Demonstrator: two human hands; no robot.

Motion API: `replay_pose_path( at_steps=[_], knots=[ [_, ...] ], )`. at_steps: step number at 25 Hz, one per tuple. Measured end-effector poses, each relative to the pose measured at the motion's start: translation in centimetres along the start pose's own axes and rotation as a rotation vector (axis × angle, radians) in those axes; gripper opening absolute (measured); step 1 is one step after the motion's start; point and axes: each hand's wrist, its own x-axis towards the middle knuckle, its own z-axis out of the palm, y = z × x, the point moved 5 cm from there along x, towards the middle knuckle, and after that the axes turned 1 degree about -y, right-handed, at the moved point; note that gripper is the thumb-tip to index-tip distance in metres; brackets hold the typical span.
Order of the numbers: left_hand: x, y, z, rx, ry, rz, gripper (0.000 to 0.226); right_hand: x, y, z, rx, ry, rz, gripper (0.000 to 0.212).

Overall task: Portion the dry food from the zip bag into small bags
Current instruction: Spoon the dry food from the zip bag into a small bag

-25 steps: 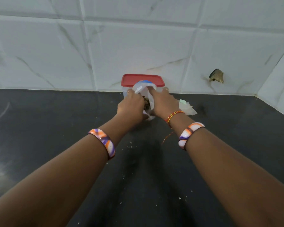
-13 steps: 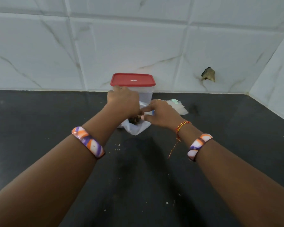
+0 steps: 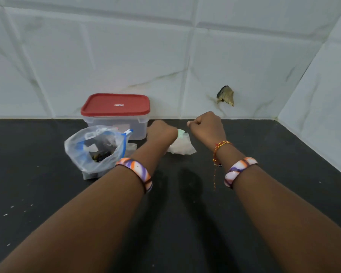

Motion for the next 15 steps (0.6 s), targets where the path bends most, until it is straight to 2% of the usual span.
replay_pose_path(
  at_steps=[3, 6, 10, 13, 15],
  knots=[
    [2.6, -2.7, 1.6, -0.075, -0.017, -0.104, 0.037, 1.9, 1.0, 3.0, -0.098, -0.056, 0.03, 0.034],
    [4.5, -4.5, 1.9, -0.111, 0.034, -0.22, 0.033, 2.8, 2.0, 5.6, -0.135, -0.112, 0.047, 0.036],
    [5.5, -5.1, 1.5, -0.186, 0.126, -0.292, 0.034, 3.7, 3.6, 7.0, 0.003, -0.118, 0.176, 0.027],
    [5.2, -4.8, 1.0, -0.315, 0.088, -0.262, 0.029, 3.7, 3.9, 6.5, 0.159, -0.095, 0.213, 0.019],
    [4.0, -3.6, 0.7, -0.499, 0.035, -0.254, 0.014, 3.2, 3.6, 4.8, 0.291, -0.017, 0.218, 0.015]
  ],
)
